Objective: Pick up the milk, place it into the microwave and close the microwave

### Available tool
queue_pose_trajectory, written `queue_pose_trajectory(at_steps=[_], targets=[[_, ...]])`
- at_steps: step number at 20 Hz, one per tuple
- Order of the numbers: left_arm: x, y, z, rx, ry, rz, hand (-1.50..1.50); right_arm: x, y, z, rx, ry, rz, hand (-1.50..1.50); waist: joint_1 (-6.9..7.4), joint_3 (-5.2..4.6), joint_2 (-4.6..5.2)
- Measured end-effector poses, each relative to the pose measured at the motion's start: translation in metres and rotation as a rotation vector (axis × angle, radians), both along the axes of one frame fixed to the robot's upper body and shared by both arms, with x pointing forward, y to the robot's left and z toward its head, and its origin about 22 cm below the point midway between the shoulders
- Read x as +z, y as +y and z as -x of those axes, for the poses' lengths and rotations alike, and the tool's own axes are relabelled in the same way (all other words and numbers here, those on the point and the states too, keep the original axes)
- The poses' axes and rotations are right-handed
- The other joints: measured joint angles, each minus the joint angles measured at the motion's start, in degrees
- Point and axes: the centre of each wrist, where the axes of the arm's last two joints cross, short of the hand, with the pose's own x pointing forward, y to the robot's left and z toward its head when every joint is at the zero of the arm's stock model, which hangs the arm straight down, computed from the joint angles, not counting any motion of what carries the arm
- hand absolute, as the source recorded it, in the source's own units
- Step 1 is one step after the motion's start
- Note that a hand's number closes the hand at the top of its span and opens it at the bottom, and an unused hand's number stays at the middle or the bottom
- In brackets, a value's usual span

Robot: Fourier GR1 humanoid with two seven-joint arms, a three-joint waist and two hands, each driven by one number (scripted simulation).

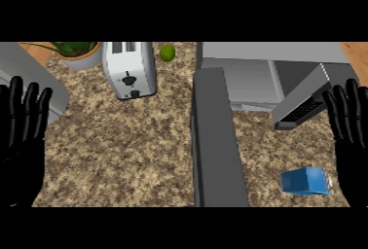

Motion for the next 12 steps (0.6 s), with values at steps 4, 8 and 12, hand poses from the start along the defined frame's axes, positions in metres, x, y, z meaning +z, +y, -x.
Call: queue_pose_trajectory(at_steps=[4, 8, 12], targets=[[-0.005, 0.004, -0.004, 0.020, 0.013, -0.002, -1.50, 0.010, -0.003, 0.014, 0.073, -0.030, 0.008, -1.50, -1.06, 1.24, 0.09], [-0.014, 0.014, -0.011, 0.043, 0.082, 0.003, -1.50, 0.021, -0.010, 0.041, 0.193, -0.013, 0.011, -1.50, -1.87, 1.69, 0.07], [-0.017, 0.022, -0.001, 0.061, 0.133, 0.020, -1.50, 0.028, -0.018, 0.065, 0.247, 0.028, 0.024, -1.50, -1.72, 1.86, 0.06]])
